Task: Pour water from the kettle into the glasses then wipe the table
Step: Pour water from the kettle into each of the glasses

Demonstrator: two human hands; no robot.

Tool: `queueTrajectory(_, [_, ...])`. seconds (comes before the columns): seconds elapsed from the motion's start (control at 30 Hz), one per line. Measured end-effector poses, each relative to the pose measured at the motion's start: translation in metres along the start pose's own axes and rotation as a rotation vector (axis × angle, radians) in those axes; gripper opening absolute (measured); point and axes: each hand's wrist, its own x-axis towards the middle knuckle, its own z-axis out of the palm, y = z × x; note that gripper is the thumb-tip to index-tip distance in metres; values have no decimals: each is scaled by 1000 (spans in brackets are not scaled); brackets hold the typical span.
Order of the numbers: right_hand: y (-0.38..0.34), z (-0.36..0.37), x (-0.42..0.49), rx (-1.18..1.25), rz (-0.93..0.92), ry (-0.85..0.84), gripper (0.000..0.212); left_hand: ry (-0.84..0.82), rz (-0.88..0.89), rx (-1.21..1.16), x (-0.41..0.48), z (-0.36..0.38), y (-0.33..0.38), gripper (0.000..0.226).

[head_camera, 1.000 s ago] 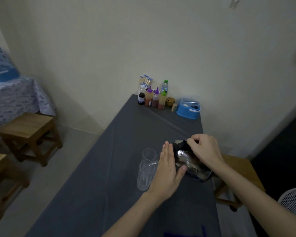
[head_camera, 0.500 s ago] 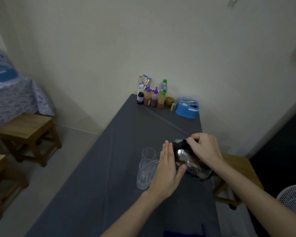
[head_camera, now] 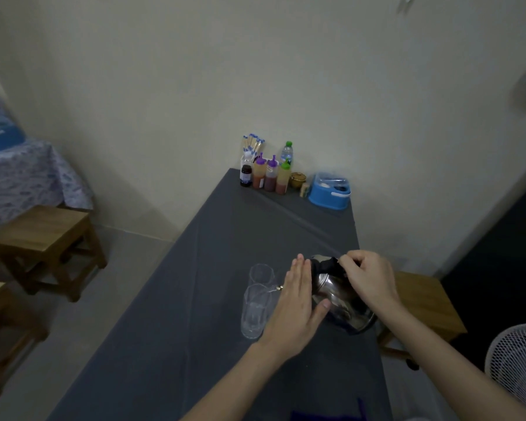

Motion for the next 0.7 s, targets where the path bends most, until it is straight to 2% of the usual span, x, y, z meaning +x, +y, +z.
queueTrajectory(0.3, [29,10,-23,334,340,127,33,-63,95,108,15,5,1,75])
queueTrajectory(0.4, [42,15,-25,475,442,139,39,-64,142,151,22,5,4,74])
queueTrajectory(0.6, [51,18,-16,563,553,208,26,-85,197,194,39,4,9,74])
queueTrajectory(0.7, [55,16,-7,518,564,209,30,-84,201,191,51,7,8,74])
